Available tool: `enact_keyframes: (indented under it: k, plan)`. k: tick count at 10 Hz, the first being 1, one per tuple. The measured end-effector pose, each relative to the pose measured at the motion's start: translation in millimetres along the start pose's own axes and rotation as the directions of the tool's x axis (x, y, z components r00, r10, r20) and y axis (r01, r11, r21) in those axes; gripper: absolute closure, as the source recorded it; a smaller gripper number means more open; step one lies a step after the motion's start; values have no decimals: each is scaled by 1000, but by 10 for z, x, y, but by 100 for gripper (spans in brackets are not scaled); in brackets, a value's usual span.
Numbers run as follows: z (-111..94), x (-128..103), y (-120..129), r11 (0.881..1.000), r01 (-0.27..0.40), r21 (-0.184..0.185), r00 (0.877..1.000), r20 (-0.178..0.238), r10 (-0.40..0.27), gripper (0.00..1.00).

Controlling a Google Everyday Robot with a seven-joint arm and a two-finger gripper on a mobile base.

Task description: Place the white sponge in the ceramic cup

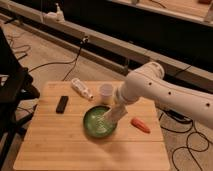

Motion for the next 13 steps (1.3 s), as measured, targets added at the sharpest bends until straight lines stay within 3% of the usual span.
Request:
enact_keyframes:
  k: [2,3,5,9,11,13]
  plan:
    - [1,2,-42,1000,-5,2,1000,-4,5,100]
    - [0,-40,-167,1000,-19,23,1000,1,19,100]
    - [53,-376,-320,998,-38,59,998,48,35,100]
    - [233,-1104,-333,994,-47,94,989,147,33,100]
    - [265,-1444,-296,995,-66,72,978,202,50,100]
    - [203,-1838,-148,996,-92,-19,956,278,94,100]
